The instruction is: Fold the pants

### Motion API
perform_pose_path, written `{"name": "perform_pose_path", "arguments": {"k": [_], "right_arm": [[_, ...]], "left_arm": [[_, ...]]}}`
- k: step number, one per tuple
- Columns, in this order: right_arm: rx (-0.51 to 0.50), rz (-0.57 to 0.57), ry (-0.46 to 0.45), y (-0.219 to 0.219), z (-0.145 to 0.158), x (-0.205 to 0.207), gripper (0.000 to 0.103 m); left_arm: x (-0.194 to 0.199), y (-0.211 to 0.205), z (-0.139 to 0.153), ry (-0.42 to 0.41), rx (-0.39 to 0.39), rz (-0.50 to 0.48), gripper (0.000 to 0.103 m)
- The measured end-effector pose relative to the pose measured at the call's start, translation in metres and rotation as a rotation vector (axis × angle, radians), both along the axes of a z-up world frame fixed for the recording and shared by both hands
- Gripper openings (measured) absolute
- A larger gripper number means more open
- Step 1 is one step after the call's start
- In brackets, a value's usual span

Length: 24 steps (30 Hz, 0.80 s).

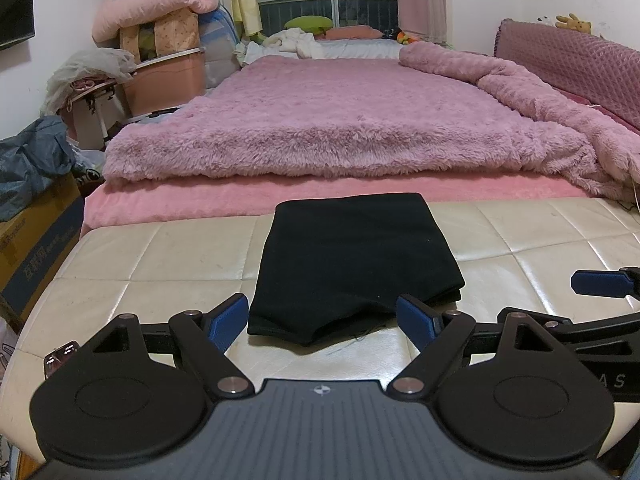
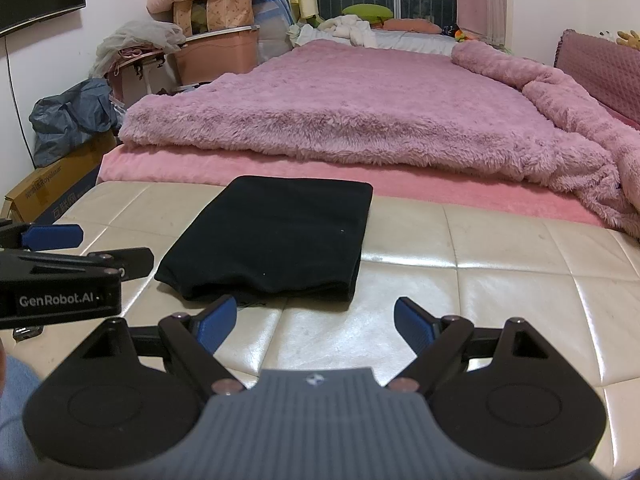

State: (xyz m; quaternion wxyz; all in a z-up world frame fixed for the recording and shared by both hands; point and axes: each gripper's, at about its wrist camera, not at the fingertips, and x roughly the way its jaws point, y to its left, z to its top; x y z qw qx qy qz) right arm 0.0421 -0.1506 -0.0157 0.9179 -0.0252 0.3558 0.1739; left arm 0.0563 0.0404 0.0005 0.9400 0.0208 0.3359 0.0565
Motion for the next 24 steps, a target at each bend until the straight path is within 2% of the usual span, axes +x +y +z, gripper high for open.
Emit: {"name": "perform_pose_path", "arguments": {"k": [24], "right_arm": [[-0.001, 0.001, -0.001, -0.0004, 0.0006, 0.0002, 0.082]], "left_arm": [[0.0027, -0.0022, 0.0007, -0.006, 0.004, -0.009, 0.098]]}}
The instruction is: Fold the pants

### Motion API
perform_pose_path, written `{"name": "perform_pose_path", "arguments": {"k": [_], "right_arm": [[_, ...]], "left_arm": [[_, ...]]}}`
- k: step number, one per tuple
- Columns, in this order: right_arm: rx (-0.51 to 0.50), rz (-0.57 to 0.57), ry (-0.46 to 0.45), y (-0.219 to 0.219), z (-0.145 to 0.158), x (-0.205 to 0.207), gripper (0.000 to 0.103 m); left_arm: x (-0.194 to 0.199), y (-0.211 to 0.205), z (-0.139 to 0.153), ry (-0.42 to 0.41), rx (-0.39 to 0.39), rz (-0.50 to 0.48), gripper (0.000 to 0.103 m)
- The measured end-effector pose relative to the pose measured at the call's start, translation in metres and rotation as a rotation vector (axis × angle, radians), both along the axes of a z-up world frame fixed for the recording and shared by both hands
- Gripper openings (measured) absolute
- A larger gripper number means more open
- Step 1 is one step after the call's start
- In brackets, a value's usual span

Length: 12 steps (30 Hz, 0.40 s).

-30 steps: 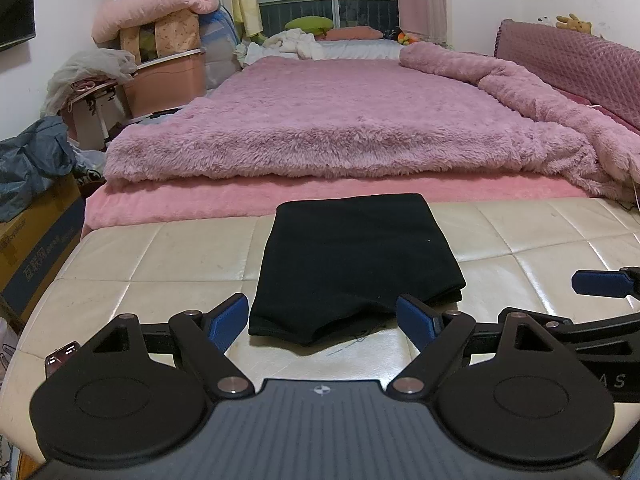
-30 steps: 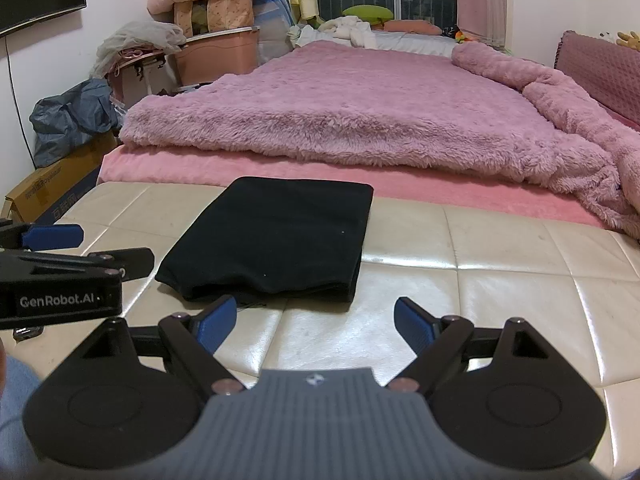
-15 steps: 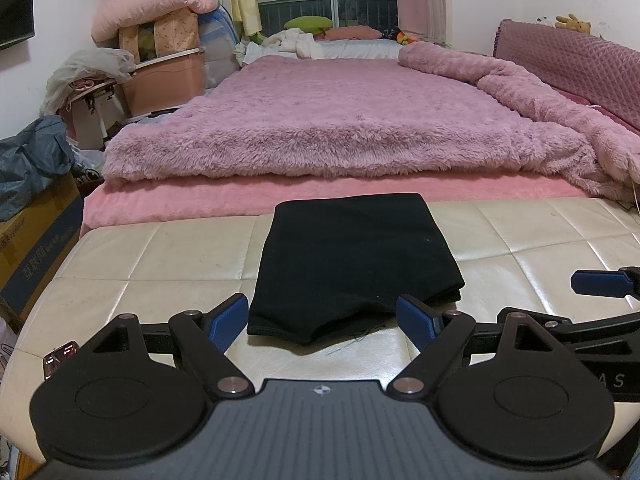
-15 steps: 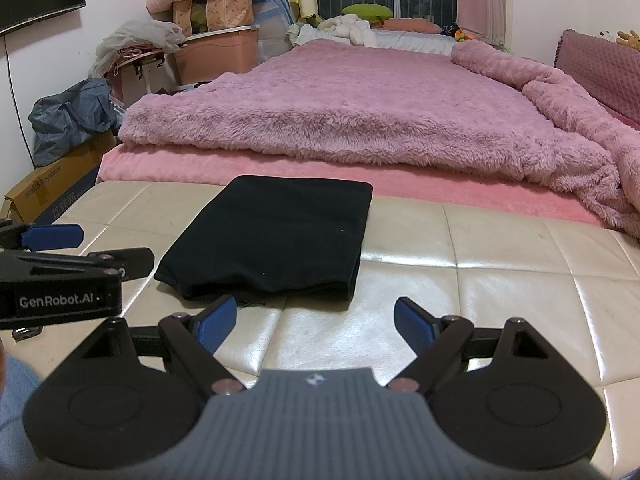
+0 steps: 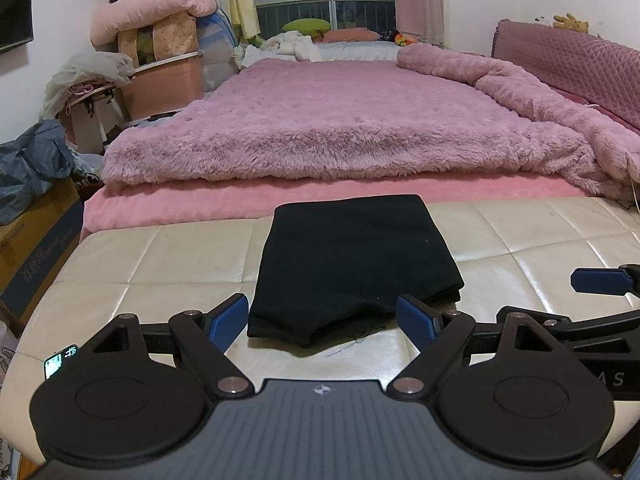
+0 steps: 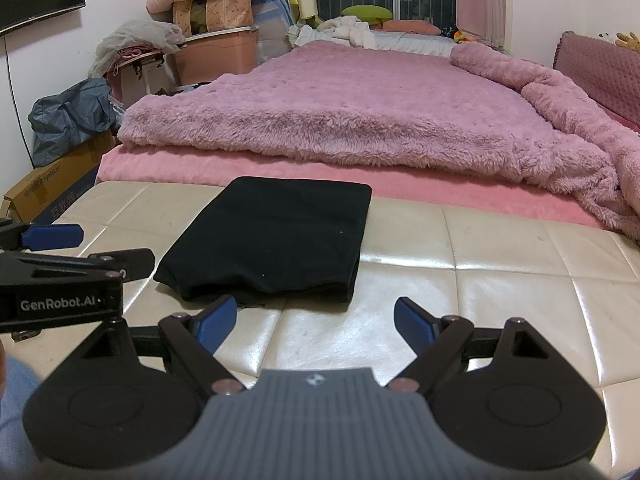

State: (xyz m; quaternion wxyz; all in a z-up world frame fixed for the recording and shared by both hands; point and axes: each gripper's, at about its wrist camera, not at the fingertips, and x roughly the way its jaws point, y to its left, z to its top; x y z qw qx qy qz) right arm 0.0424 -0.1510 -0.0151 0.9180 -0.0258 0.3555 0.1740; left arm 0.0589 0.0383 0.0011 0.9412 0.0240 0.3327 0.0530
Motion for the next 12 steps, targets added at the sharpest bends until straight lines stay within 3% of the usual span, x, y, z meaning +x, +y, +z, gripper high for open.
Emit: {"name": "perform_pose_path", "arguments": {"k": [12], "right_arm": [[0.000, -0.002, 0.001, -0.0002, 0.0000, 0.0006, 0.082]], "left_arm": [[-0.0027, 0.0018, 0.0001, -0.015, -0.008, -0.007, 0.098]]}}
